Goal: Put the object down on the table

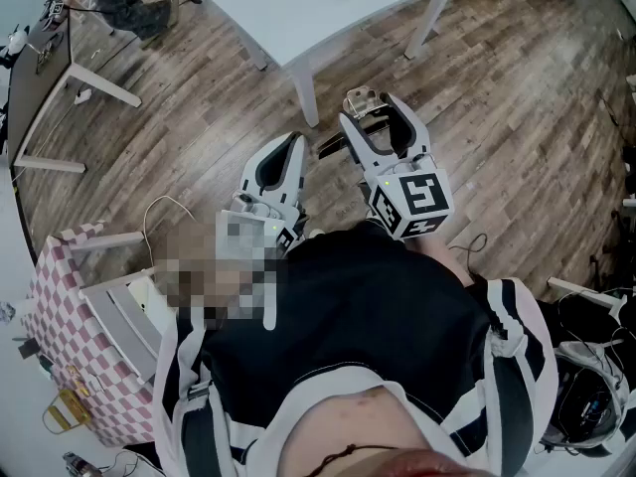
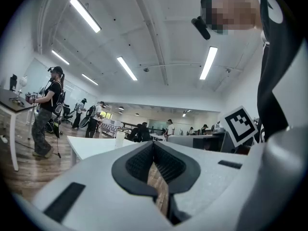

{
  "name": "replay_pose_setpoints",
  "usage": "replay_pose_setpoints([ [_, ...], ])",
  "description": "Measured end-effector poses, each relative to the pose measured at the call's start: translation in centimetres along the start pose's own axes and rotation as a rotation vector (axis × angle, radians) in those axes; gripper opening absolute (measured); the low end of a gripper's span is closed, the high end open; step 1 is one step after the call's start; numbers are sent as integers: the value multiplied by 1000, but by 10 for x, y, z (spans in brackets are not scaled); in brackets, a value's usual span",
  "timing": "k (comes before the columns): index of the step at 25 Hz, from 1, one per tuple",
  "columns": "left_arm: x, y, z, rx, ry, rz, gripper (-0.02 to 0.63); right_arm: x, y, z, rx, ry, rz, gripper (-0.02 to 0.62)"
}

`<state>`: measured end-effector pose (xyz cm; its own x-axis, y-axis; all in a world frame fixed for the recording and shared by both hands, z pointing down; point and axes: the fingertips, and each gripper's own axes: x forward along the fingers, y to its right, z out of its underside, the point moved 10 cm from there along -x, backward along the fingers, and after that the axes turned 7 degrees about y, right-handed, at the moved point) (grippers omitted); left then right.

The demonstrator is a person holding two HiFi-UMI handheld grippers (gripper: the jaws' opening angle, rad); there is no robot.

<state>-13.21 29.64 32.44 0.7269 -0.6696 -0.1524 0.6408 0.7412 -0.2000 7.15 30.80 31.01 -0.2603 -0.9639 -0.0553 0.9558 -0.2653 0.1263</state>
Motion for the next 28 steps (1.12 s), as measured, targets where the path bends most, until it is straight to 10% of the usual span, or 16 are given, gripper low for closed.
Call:
replay_pose_setpoints([
  [28, -47, -17, 12, -26, -53, 30, 6, -26, -45, 14, 32, 20, 41, 296],
])
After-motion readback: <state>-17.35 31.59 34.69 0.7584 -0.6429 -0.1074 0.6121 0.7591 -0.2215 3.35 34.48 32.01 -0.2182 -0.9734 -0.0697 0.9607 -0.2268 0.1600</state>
